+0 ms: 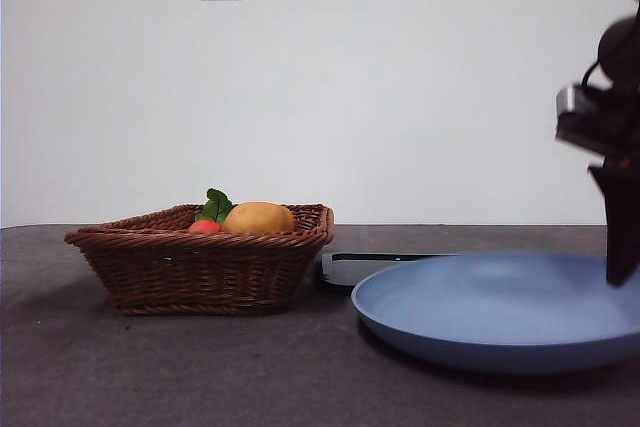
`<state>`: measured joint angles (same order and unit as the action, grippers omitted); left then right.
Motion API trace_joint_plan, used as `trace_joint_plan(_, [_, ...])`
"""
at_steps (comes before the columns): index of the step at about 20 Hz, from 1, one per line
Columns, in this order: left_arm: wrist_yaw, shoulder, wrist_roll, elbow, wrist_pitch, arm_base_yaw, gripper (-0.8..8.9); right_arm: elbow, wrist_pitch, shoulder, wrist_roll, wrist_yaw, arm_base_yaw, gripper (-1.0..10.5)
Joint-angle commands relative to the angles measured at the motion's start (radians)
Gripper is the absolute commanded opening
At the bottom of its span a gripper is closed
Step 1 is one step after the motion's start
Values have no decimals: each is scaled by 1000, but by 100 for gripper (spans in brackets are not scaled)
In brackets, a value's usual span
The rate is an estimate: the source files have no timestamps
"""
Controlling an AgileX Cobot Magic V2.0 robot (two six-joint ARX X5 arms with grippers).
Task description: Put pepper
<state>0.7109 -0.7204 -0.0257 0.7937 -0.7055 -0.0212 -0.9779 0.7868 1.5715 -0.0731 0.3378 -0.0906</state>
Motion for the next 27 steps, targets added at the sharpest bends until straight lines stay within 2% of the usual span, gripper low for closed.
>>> trace_joint_plan(1, [-32, -68, -3, 35, 58, -48, 337, -20, 16, -82, 30, 3, -2, 6])
trace_joint_plan(3, [-76, -149, -1, 55, 97, -113, 337, -27, 40, -170, 40, 3, -1, 6])
trace_joint_plan(7, [-242, -352, -11, 143, 122, -246, 337, -43, 79, -344, 68, 4, 13, 6])
trace_joint_plan(13, [-417, -693, -63, 357, 113, -375, 337, -45, 109, -527, 100, 4, 14, 6])
trace_joint_plan(18, [-550, -930, -132, 509, 32, -424, 337, -45, 132, -588, 103, 4, 14, 6])
trace_joint_plan(23, [-607, -1052, -137, 538, 40, -426, 337, -45, 143, -593, 102, 4, 13, 6])
trace_joint_plan(27, [-607, -1101, -161, 538, 58, -425, 337, -45, 142, -593, 102, 4, 13, 6])
